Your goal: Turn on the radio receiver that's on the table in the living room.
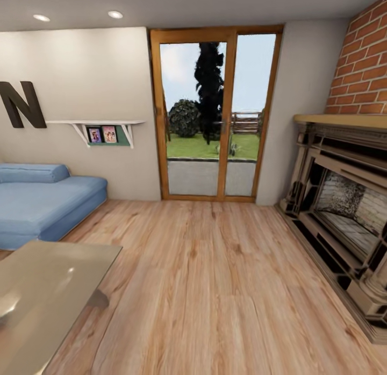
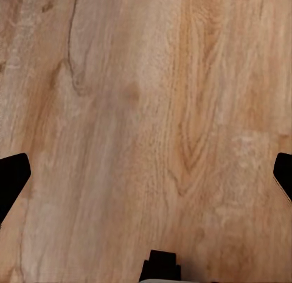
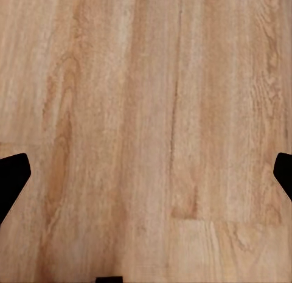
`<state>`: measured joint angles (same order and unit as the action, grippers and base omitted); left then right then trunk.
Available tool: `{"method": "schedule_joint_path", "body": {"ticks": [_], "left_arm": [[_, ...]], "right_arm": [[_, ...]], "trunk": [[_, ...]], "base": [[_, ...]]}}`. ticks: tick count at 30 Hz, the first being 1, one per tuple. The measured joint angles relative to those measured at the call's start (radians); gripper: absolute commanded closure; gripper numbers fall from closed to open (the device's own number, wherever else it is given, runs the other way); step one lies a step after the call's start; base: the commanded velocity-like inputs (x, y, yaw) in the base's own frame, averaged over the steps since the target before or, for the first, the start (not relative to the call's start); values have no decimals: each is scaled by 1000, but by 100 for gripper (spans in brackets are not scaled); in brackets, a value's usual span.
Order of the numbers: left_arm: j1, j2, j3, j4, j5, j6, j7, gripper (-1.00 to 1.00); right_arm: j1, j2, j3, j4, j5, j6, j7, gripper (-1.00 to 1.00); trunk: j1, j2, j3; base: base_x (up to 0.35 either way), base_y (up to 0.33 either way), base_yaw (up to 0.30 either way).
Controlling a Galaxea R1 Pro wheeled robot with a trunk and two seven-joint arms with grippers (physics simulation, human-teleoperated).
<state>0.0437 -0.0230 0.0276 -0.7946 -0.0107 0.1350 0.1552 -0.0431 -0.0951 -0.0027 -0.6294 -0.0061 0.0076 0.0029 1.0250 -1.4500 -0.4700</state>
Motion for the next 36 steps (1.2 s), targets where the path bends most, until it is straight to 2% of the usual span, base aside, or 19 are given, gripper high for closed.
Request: {"method": "schedule_joint_path", "body": {"ticks": [8,36], "left_arm": [[0,-1,0,0,1,0,41,-100],[1,-1,-2,5,2,-2,44,-100]], "right_arm": [[-1,0,1,0,0,2,0,-100],[0,0,6,14,0,2,0,-100]], "trunk": [[0,0,0],[0,0,0]], "base": [[319,0,0],[320,0,0]]}}
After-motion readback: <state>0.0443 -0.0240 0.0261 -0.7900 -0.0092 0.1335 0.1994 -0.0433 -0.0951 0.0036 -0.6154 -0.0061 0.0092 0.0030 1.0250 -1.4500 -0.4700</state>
